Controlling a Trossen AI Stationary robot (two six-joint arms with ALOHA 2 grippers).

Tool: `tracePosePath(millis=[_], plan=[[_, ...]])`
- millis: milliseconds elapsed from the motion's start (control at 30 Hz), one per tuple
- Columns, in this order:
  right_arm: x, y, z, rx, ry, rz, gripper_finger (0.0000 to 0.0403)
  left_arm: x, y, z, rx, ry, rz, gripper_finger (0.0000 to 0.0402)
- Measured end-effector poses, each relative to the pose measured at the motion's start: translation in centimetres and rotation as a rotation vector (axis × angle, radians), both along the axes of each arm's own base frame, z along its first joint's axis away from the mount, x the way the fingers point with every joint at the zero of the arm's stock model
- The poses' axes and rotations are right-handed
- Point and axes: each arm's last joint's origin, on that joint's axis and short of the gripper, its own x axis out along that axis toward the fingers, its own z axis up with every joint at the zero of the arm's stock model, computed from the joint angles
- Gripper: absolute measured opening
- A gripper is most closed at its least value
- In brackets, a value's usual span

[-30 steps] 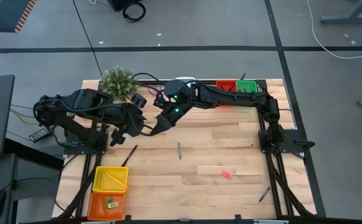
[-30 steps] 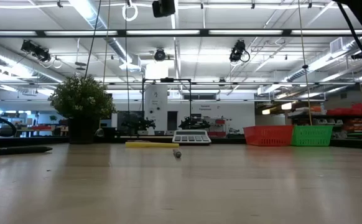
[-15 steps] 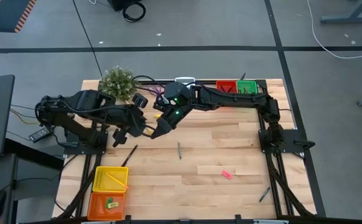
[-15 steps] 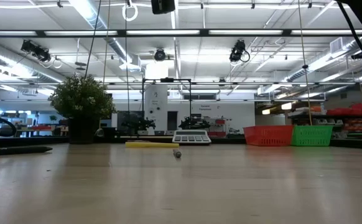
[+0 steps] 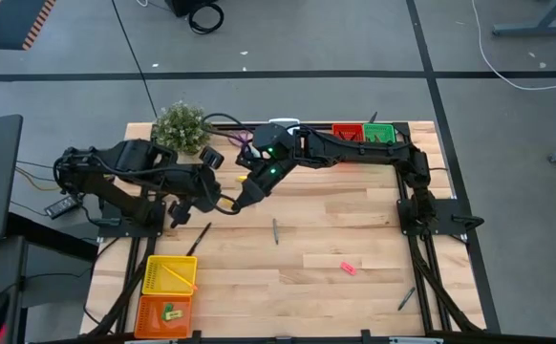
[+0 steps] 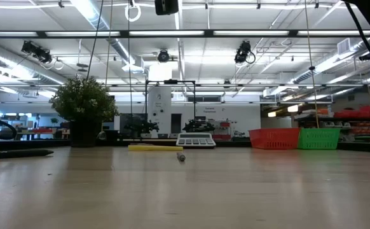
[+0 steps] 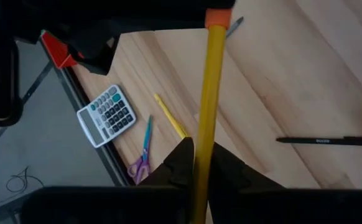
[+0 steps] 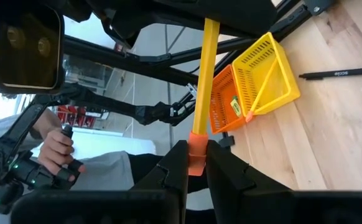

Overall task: Sort crayons/erasers/pens/pencils in bins
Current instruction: Put the yellow pencil into the yellow bin

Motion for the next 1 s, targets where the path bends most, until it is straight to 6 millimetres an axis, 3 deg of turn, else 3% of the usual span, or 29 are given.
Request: tracePosePath(millis=[400,1000], plan=[[-0.02,0.0,0.04,-0.005,-0.001,-0.008,0.0057,-0.1,-0.01,-0.06,-0.065,-0.012,0.089,0.0029],[-0.05,-0.6,-0.15,-0.007,-0.015,0.041,0.011,-0.48,-0.21,0.17,-0.204,-0.132,0.421,0.0029]])
